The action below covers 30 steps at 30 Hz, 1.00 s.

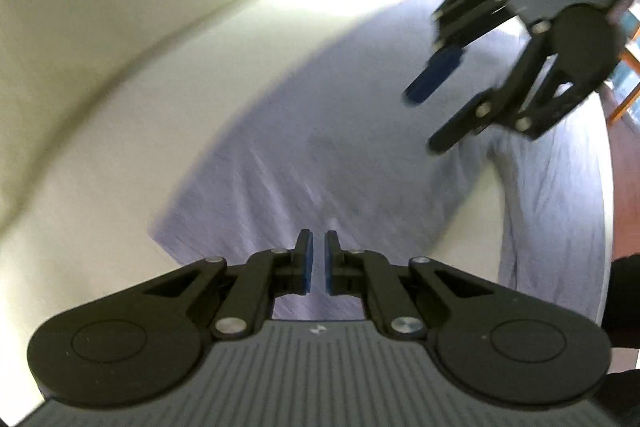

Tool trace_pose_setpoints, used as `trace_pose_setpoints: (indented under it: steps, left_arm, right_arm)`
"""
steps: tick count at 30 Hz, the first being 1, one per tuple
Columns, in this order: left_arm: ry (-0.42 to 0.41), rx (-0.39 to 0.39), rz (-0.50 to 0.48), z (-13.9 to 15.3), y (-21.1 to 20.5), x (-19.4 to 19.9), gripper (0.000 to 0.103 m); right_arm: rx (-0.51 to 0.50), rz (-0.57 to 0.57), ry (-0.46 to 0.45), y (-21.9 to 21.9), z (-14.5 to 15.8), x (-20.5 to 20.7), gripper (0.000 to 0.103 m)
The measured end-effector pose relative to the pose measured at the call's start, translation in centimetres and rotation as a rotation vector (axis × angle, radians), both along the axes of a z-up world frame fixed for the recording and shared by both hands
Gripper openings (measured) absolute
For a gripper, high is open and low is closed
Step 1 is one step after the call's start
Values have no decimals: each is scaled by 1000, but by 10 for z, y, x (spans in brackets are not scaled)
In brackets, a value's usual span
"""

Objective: Fold clothes

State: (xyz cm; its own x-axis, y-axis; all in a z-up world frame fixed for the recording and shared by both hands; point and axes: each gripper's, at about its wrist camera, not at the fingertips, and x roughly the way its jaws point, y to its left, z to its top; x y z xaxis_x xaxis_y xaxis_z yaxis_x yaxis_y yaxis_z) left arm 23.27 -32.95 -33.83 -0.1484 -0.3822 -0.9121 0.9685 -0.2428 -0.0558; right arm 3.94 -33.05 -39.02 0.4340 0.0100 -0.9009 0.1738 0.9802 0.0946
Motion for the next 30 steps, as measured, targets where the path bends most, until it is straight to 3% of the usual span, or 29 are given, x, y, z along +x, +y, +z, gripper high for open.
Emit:
trace_pose_setpoints:
  steps: [3,9,11,13,17,20,23,25,28,30]
  left_arm:
    - [26,0,65,-5,11,7,13]
    - [-259,149,118,-8,33,19,11]
    - [-315,150,160,4,39,9,11]
    - [-279,105,229,23,37,-9,11]
    - [-48,-32,358,55,20,-98,11]
    - [1,-71,353,55,7,-152,13]
    - [-41,-89,311,44,-16,-186,13]
    - [-67,-99,294,30,-9,-156,13]
    - [-169,-125,228,26,-27,-125,13]
    - [-205,-133,198,25,-42,-113,19]
  right_arm:
    - [-27,-129,51,5,-12,-27,33]
    - [-31,-267,41,-7,6,-85,33]
    - [-38,-291,4,-16,15,-102,21]
    - [-37,-296,-23,-23,16,-115,18]
    - [4,-247,-72,-32,7,-134,17]
    - [15,-189,-77,-36,1,-144,17]
    - [-2,-118,-106,-42,5,-149,17]
    - [-30,-56,-138,-54,7,-144,17]
    - [-108,20,-160,-78,5,-130,17]
    - [-152,60,-175,-102,4,-120,21]
